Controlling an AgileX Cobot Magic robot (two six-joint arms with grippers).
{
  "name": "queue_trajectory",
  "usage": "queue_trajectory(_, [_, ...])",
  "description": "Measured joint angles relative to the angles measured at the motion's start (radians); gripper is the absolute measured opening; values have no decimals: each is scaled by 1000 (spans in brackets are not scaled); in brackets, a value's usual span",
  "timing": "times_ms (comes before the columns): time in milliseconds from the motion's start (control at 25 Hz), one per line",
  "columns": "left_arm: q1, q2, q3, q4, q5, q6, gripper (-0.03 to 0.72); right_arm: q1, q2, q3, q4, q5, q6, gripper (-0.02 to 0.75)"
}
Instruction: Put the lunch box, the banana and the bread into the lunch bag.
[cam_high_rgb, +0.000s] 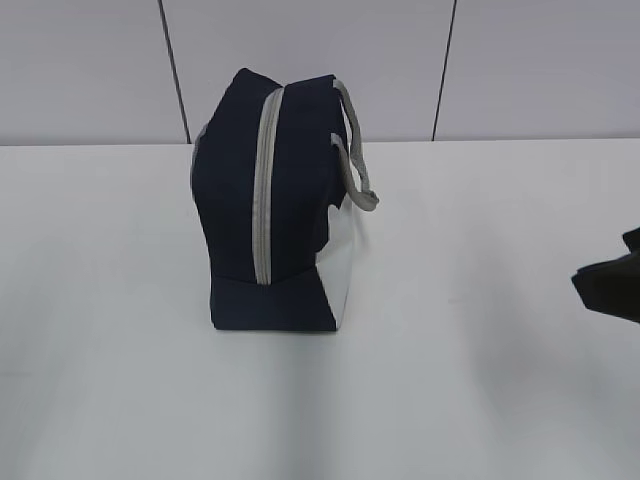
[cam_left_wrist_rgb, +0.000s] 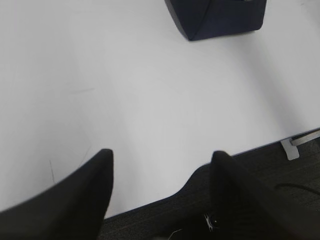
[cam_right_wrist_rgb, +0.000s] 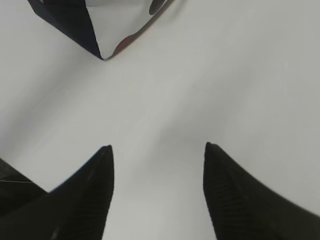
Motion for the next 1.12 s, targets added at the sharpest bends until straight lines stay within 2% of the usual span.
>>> queue_trajectory(320, [0, 0, 0, -3, 0, 0, 424, -23, -148, -2, 5, 171, -2, 425])
queue_trajectory(440, [0, 0, 0, -3, 0, 0, 424, -68, -206, -2, 37, 217, -1, 435])
queue_trajectory(720, [0, 0, 0, -3, 0, 0, 424, -216, -355, -2, 58, 299, -1, 512])
queue_trajectory(1120, [0, 0, 0, -3, 0, 0, 424, -313, -594, 133, 77, 412, 11, 519])
